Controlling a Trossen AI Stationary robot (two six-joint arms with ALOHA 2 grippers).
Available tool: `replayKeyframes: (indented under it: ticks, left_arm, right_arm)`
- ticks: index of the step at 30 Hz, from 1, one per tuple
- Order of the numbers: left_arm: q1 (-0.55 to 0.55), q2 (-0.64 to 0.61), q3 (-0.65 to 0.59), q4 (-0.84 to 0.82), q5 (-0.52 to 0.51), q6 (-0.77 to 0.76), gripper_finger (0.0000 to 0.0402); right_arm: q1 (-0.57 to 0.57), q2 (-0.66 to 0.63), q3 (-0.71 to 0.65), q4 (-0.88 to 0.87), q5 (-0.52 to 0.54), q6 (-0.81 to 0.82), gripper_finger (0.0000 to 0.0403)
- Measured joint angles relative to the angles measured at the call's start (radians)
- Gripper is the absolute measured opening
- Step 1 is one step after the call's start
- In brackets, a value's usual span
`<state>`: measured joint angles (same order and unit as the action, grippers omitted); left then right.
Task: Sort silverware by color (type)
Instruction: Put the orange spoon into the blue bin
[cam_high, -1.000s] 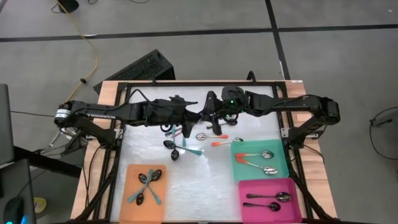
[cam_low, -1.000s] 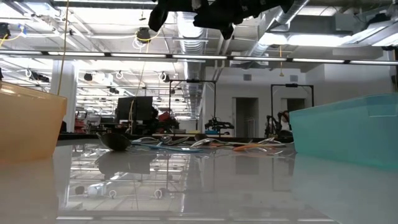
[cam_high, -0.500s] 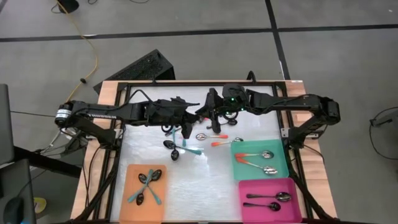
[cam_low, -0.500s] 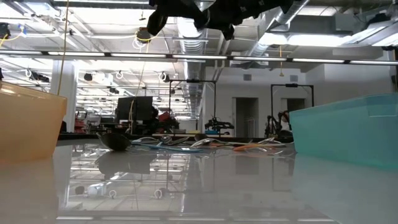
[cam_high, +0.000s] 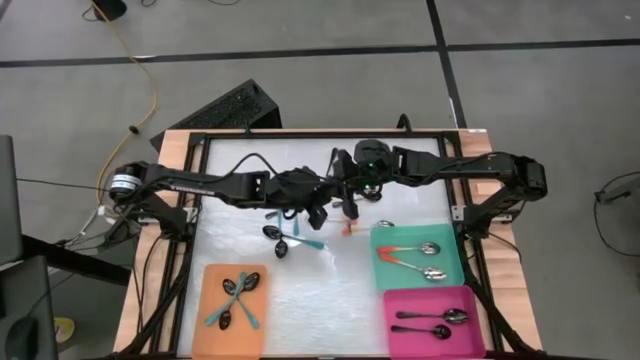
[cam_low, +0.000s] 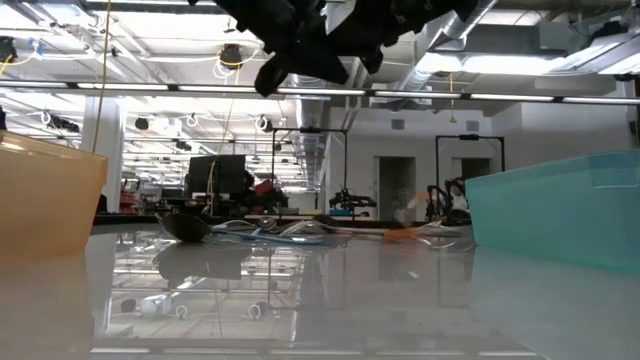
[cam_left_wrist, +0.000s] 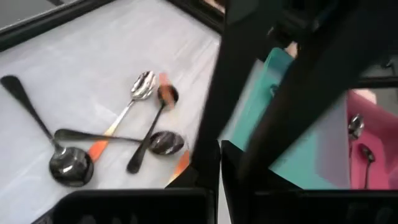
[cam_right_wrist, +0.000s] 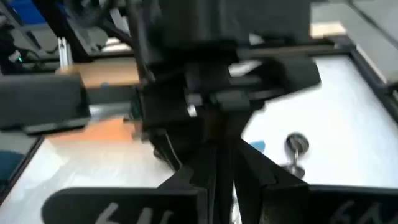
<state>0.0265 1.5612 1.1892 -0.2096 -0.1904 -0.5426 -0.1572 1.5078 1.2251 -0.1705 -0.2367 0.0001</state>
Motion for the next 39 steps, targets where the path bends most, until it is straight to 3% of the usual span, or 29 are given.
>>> replayKeyframes:
  ticks: [7, 14, 18, 22, 28, 39]
  left_arm:
    - [-0.003, 0.004, 0.000, -0.015, -0.001, 0.000, 0.0000]
    - [-0.036, -0.017, 0.000, 0.008, 0.034, 0.000, 0.0000]
    - [-0.063, -0.025, 0.000, 0.030, 0.083, 0.028, 0.0000]
    - [-0.089, -0.026, 0.000, 0.034, 0.076, 0.047, 0.0001]
    - [-0.105, -0.026, 0.000, 0.034, 0.063, 0.068, 0.0025]
    - [-0.106, -0.106, 0.000, 0.036, 0.075, 0.068, 0.0043]
  right_arm:
    - [-0.002, -0.006, 0.000, -0.212, 0.015, 0.027, 0.0062]
    - [-0.010, 0.001, -0.002, -0.642, 0.263, 0.003, 0.0066]
    - [-0.006, 0.002, -0.013, -0.775, 0.330, -0.032, 0.0098]
    - [-0.006, 0.003, -0.037, -0.764, 0.329, -0.060, 0.0158]
    - [-0.009, 0.004, -0.150, -0.597, 0.321, -0.042, 0.0232]
    - [-0.020, 0.003, -0.324, -0.348, 0.313, -0.017, 0.0228]
